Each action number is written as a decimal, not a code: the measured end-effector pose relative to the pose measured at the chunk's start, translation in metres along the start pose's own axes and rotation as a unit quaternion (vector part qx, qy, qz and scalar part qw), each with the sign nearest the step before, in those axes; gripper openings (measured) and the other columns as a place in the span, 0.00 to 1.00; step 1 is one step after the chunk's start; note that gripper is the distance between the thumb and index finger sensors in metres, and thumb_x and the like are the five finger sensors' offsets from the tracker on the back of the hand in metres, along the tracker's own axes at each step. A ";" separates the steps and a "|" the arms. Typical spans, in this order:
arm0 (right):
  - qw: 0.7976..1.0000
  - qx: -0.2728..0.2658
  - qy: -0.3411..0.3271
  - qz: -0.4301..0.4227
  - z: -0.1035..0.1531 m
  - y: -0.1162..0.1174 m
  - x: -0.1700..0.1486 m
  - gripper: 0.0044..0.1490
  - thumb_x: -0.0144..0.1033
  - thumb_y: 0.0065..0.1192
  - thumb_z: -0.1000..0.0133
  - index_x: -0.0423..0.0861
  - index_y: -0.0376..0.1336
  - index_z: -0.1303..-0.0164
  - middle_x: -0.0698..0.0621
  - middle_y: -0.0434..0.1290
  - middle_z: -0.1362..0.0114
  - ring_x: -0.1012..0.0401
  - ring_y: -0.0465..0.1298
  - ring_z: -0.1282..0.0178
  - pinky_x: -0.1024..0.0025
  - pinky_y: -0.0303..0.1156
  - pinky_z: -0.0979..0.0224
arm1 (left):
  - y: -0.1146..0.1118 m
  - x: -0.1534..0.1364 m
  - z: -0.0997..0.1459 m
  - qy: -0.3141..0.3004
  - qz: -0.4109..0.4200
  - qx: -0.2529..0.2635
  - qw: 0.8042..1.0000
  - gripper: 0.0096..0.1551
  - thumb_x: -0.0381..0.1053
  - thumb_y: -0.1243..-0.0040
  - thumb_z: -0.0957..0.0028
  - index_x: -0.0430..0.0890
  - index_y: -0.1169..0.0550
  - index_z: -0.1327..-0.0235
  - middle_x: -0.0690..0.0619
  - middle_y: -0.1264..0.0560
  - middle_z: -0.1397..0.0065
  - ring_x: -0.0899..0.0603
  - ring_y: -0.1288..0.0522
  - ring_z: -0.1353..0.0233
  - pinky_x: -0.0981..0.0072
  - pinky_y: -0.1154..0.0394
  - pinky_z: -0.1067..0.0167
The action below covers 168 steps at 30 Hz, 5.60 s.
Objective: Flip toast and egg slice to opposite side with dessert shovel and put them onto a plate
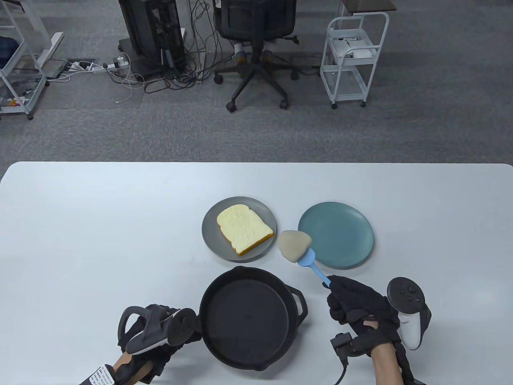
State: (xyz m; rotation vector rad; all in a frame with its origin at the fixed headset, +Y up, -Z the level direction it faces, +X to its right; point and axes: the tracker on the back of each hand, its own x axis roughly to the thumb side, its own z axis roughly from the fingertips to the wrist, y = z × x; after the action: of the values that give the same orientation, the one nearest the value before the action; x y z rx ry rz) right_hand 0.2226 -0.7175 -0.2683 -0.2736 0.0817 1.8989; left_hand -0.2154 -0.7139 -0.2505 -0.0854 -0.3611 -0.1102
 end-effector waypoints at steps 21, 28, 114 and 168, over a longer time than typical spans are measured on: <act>0.978 -0.090 0.111 0.150 -0.039 -0.011 -0.038 0.35 0.43 0.65 0.47 0.42 0.66 0.30 0.54 0.84 0.47 0.57 0.85 0.54 0.60 0.80 0.49 | -0.002 0.007 0.001 -0.008 -0.007 -0.006 1.000 0.26 0.72 0.33 0.70 0.56 0.11 0.69 0.63 0.15 0.81 0.49 0.14 0.76 0.54 0.17 0.55; 0.945 -0.137 0.074 0.287 -0.040 0.004 -0.026 0.35 0.40 0.64 0.46 0.43 0.65 0.28 0.52 0.83 0.44 0.55 0.84 0.50 0.58 0.79 0.46 | -0.002 0.009 0.001 -0.011 -0.009 -0.006 1.000 0.26 0.72 0.34 0.70 0.56 0.11 0.69 0.63 0.15 0.81 0.49 0.14 0.76 0.54 0.17 0.55; 0.985 -0.032 -0.080 0.150 0.030 0.053 0.032 0.32 0.53 0.61 0.49 0.45 0.73 0.44 0.60 0.85 0.64 0.61 0.87 0.64 0.63 0.82 0.57 | -0.031 0.016 -0.011 -0.012 -0.127 -0.115 0.985 0.35 0.74 0.45 0.67 0.59 0.17 0.50 0.59 0.12 0.57 0.44 0.11 0.53 0.50 0.21 0.43; 0.946 -0.134 0.183 0.232 -0.068 0.058 -0.017 0.34 0.51 0.57 0.47 0.43 0.69 0.37 0.56 0.85 0.54 0.59 0.86 0.55 0.62 0.80 0.51 | -0.007 -0.086 -0.008 0.111 0.028 -0.040 0.993 0.58 0.81 0.64 0.69 0.63 0.51 0.19 0.48 0.57 0.10 0.31 0.63 0.13 0.31 0.61 0.21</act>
State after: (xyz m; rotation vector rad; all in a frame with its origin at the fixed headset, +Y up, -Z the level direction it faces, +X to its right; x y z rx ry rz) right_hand 0.1839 -0.7662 -0.3347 -0.8546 0.1475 2.3059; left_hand -0.2939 -0.7139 -0.2885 -0.1608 -0.1317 -0.0780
